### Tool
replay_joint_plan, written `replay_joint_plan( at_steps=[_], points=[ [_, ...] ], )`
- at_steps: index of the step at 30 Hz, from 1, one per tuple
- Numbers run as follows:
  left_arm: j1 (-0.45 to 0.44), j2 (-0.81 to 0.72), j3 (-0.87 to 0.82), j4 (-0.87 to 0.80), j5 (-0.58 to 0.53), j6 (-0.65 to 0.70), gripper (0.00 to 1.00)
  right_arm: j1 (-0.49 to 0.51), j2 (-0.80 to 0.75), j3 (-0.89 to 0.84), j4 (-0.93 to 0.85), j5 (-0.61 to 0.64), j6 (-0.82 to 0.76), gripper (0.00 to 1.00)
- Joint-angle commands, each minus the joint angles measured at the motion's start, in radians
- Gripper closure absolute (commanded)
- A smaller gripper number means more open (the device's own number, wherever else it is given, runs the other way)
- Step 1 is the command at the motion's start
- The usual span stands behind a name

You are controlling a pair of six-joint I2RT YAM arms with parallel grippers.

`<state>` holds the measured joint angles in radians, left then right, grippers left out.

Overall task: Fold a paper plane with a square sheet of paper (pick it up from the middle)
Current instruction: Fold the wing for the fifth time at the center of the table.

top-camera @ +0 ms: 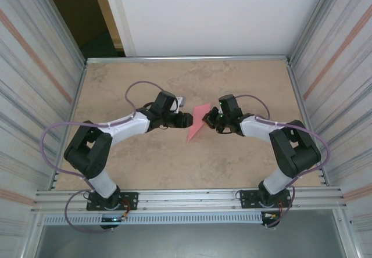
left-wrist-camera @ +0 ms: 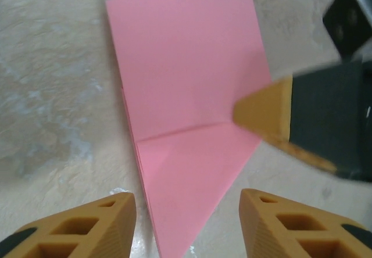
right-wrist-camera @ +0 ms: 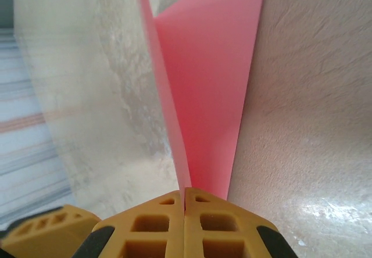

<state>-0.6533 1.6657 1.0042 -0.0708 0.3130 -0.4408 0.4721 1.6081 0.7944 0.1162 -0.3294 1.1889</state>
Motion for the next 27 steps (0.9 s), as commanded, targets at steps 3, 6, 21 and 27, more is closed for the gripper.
replay_joint_plan(
  at_steps=[3, 6, 21, 27],
  points=[
    [-0.053, -0.014, -0.051, 0.143, -0.054, 0.262, 0.46, -0.019, -0.024, 0.004, -0.065, 0.0, 0.06, 0.98],
    [-0.08, -0.003, -0.074, 0.214, -0.071, 0.334, 0.46, -0.028, -0.016, 0.011, -0.067, -0.016, 0.077, 0.98],
    [-0.164, 0.151, 0.003, 0.226, -0.182, 0.517, 0.52, -0.059, 0.019, 0.044, -0.078, -0.083, 0.103, 0.97],
    [-0.177, 0.169, 0.0, 0.235, -0.242, 0.546, 0.57, -0.061, 0.028, 0.045, -0.09, -0.091, 0.104, 0.97]
  ],
)
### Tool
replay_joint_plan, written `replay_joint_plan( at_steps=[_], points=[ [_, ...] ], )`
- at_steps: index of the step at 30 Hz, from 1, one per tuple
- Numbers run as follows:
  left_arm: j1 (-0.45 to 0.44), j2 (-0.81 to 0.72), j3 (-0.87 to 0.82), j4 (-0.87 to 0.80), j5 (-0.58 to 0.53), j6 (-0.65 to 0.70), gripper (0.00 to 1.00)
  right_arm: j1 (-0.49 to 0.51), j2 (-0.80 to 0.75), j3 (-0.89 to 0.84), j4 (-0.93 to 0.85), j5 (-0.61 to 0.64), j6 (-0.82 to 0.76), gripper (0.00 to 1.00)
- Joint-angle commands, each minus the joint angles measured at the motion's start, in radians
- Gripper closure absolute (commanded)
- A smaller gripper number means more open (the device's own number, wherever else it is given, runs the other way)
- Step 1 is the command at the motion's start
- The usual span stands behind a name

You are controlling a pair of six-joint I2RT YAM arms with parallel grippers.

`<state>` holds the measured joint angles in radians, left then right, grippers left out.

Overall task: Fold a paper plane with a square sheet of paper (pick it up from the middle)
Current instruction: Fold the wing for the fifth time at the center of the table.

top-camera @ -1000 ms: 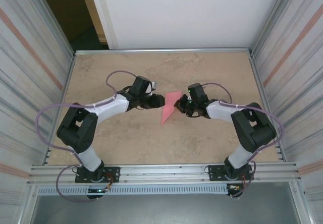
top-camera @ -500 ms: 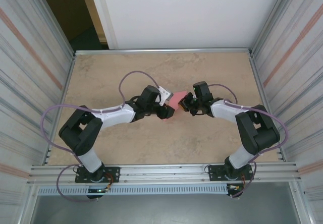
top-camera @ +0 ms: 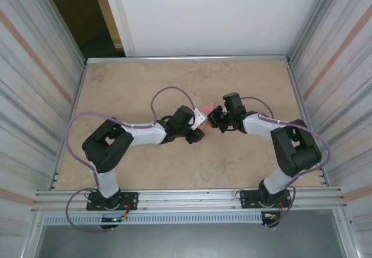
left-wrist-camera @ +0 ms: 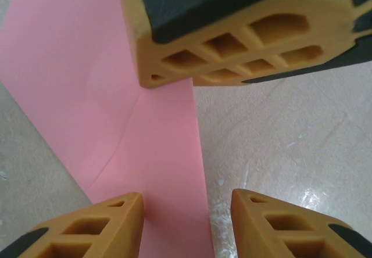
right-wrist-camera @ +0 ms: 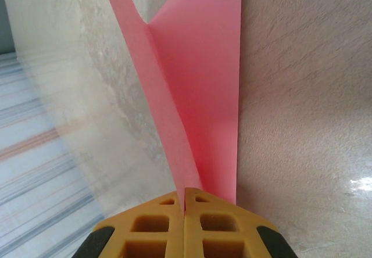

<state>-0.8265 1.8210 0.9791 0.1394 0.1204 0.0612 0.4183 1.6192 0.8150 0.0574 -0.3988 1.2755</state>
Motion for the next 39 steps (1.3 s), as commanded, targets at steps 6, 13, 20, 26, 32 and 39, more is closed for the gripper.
replay_joint_plan(
  at_steps=[6, 13, 20, 26, 32, 39],
  points=[
    [-0.01, 0.013, 0.018, 0.038, -0.051, 0.052, 0.58, -0.007, 0.025, 0.03, -0.053, -0.022, 0.019, 0.96],
    [-0.011, 0.0, -0.002, 0.045, -0.058, 0.07, 0.71, -0.008, 0.024, 0.027, -0.057, -0.021, 0.031, 0.87],
    [-0.011, 0.01, -0.007, 0.044, -0.043, 0.079, 0.81, -0.011, 0.022, 0.025, -0.055, -0.028, 0.041, 0.76],
    [-0.011, 0.023, -0.007, 0.041, -0.026, 0.075, 0.87, -0.019, 0.005, 0.024, -0.075, -0.017, 0.042, 0.58],
    [-0.005, 0.036, -0.009, 0.048, 0.005, 0.054, 0.9, -0.043, -0.037, 0.019, -0.114, 0.014, 0.011, 0.38],
    [0.035, 0.044, -0.018, 0.071, 0.12, -0.017, 0.92, -0.082, -0.094, 0.002, -0.161, 0.052, -0.035, 0.36]
  ],
)
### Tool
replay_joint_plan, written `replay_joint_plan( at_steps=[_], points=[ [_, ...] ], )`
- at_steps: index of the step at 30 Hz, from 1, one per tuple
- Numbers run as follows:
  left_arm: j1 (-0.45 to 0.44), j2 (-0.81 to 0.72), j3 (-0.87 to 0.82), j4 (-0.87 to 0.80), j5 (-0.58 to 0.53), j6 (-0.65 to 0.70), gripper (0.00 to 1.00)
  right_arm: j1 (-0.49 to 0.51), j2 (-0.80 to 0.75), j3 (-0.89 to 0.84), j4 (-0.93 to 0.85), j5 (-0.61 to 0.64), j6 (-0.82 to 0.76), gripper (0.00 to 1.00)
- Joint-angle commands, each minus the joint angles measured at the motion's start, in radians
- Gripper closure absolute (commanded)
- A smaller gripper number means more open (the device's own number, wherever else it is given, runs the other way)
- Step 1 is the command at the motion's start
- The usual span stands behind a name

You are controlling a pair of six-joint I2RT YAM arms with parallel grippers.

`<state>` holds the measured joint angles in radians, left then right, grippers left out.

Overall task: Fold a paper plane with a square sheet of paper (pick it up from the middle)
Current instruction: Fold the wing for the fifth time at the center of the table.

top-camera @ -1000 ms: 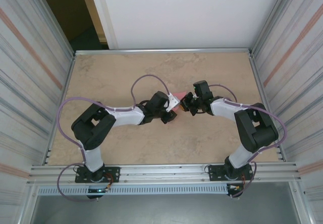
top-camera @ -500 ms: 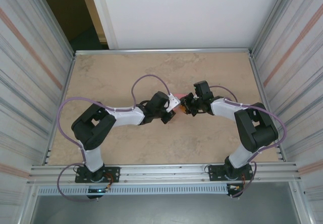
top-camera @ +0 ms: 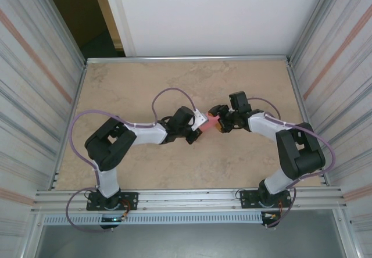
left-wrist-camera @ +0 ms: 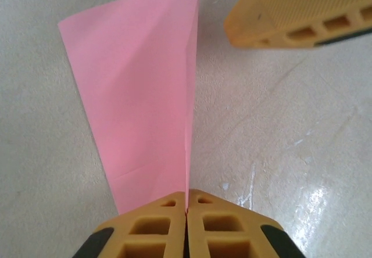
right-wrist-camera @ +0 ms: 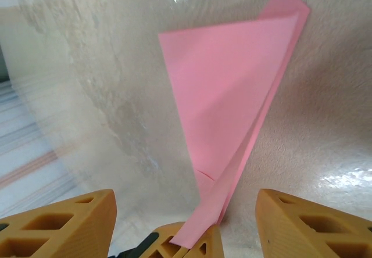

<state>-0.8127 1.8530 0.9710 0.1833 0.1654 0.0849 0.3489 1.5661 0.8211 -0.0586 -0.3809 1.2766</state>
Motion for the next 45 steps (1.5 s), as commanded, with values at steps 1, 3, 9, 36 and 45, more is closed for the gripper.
replay_joint_plan(
  at_steps=[1, 3, 9, 36, 45],
  points=[
    [0.028, 0.016, -0.006, 0.024, 0.096, -0.049, 0.92, -0.016, -0.048, -0.008, -0.049, 0.039, -0.041, 0.36],
    [0.041, 0.024, 0.0, 0.017, 0.138, -0.067, 0.93, -0.021, -0.059, -0.01, -0.062, 0.046, -0.057, 0.35],
    [0.076, 0.048, 0.046, -0.038, 0.257, -0.144, 0.93, -0.029, -0.084, -0.027, -0.076, 0.06, -0.144, 0.35],
    [0.15, 0.141, 0.128, -0.021, 0.555, -0.682, 0.97, -0.036, 0.068, 0.004, -0.054, -0.104, -0.494, 0.35],
    [0.153, 0.156, 0.08, 0.05, 0.552, -0.756, 0.96, -0.039, 0.149, 0.045, -0.033, -0.128, -0.502, 0.36]
  ],
)
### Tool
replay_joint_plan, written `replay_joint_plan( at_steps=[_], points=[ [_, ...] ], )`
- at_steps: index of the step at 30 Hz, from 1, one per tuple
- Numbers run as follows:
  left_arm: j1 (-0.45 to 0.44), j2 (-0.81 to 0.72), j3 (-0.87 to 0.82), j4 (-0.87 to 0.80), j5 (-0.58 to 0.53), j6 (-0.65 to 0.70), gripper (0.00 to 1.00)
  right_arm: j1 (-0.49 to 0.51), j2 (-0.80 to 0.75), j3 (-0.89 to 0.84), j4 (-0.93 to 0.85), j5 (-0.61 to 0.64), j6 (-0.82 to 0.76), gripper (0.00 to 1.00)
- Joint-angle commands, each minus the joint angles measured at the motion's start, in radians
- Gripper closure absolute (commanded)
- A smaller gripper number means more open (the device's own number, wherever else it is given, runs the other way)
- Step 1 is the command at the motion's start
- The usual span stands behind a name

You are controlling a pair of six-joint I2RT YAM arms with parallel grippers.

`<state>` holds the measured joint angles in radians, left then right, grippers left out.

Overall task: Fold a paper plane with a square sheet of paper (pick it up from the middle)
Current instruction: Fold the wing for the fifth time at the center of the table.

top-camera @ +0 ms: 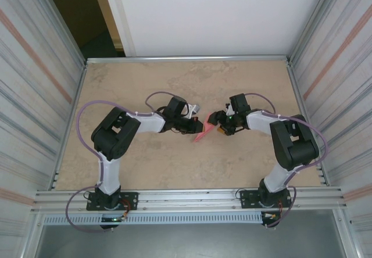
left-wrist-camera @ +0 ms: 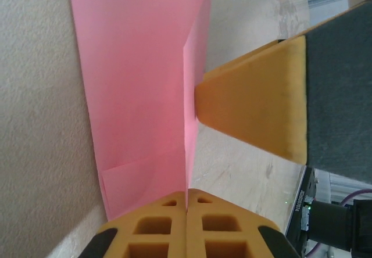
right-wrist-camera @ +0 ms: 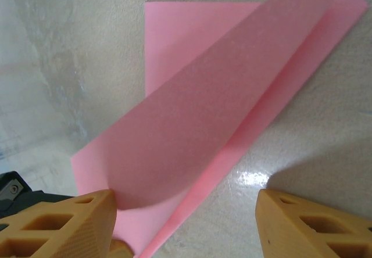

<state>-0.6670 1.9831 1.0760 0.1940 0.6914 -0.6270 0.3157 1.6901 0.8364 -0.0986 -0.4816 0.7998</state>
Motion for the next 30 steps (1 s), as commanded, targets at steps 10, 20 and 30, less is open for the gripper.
replay_joint_plan(
  at_steps=[10, 20, 30],
  points=[
    [0.014, 0.037, -0.052, 0.073, 0.023, -0.096, 0.92, 0.002, 0.105, 0.049, -0.023, -0.015, -0.034, 0.38],
    [0.023, 0.04, -0.073, 0.097, 0.026, -0.115, 0.9, 0.047, 0.176, 0.105, -0.118, 0.081, -0.06, 0.4],
    [0.023, 0.046, -0.068, 0.085, 0.036, -0.112, 0.88, 0.096, 0.225, 0.172, -0.181, 0.176, -0.005, 0.4]
  ],
)
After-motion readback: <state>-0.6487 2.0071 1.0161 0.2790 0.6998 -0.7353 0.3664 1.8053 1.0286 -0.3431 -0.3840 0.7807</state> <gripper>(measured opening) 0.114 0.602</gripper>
